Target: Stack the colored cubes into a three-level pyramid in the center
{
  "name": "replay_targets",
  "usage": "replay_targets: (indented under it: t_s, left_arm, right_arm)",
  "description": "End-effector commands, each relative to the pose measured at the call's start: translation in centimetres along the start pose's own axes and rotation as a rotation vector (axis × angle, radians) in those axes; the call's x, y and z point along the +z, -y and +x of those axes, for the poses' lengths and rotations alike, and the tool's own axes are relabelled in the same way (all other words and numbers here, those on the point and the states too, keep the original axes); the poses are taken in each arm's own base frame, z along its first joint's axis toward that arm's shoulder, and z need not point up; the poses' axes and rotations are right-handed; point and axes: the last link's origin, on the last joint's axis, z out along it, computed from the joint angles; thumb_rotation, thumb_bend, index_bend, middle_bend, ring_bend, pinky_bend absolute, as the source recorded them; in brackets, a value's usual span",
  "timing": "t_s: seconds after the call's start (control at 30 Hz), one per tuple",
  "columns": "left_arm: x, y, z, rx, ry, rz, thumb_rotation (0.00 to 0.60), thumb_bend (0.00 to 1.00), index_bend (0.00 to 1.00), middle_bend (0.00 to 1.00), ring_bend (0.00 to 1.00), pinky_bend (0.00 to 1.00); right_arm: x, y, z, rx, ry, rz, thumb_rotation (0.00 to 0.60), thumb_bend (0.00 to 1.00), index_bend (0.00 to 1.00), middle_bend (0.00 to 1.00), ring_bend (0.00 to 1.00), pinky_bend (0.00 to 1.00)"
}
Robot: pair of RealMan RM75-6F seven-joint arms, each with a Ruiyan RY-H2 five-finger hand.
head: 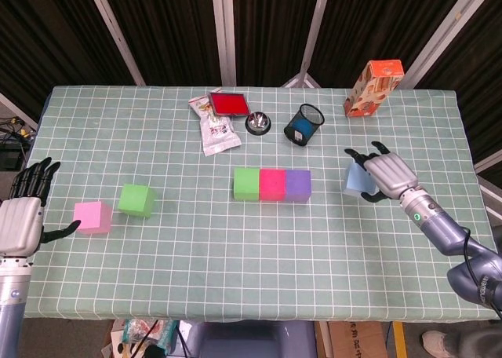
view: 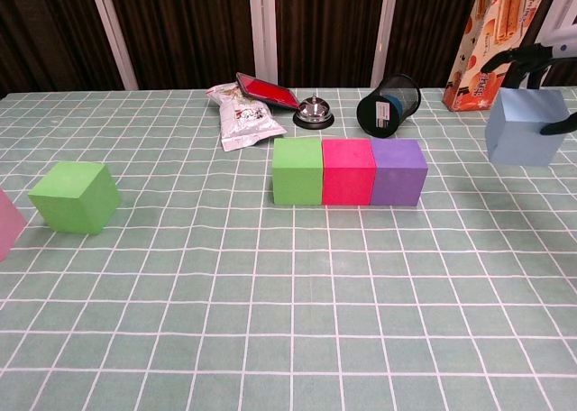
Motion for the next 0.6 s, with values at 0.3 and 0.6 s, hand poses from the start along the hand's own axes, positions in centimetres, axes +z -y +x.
replay_targets:
  t_s: [0.3,0.6]
  left_arm:
    - [0.1,-0.1,-0.4,0.02,-0.001,0.002,0.6,0.05,0.0,0.0,0.0,0.01]
    - [0.0,0.0,-0.5,0.023,0.0,0.004,0.6,0.05,0.0,0.0,0.0,0.01]
  right_arm:
    - [0.9,-1.3,-3.8,0.008,0.071,-0.002,0.6,0.31,0.0,0.43,0.29,0.0]
    - [0.9,-2.5,-5.0,-0.012,0.103,-0.018,0.6,0.3,0.0,0.43,0.25,0.0]
